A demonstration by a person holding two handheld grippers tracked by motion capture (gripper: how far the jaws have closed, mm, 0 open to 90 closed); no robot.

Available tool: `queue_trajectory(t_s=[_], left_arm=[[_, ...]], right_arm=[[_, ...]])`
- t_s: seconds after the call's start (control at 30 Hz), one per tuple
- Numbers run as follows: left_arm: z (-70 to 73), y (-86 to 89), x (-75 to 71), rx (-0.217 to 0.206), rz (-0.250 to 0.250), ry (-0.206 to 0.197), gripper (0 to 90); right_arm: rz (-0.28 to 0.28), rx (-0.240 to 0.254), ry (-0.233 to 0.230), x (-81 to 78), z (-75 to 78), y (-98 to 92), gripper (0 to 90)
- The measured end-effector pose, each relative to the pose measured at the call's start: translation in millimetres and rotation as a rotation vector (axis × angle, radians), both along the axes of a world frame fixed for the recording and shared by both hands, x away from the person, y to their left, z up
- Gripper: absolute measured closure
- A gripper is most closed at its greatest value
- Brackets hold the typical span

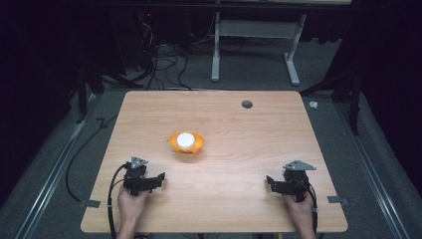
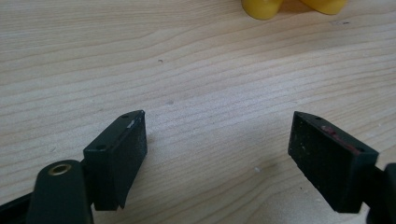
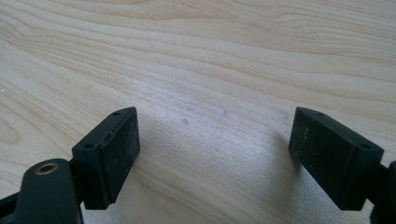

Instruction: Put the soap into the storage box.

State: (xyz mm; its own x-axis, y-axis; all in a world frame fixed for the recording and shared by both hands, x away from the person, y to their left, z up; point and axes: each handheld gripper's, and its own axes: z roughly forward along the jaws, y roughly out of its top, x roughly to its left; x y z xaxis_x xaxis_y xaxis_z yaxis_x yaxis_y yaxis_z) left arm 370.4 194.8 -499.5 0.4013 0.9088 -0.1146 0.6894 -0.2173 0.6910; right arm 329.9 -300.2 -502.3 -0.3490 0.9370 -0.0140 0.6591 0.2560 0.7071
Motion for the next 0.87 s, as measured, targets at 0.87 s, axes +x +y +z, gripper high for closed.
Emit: queue_trajectory(t_s=[0.87], left_arm=[[-8.3, -10.8, -6.0, 0.067, 0.007, -0.079, 15.9]], right_arm=[[-0.001, 0.000, 0.001, -0.3, 0.0, 0.1, 17.2]])
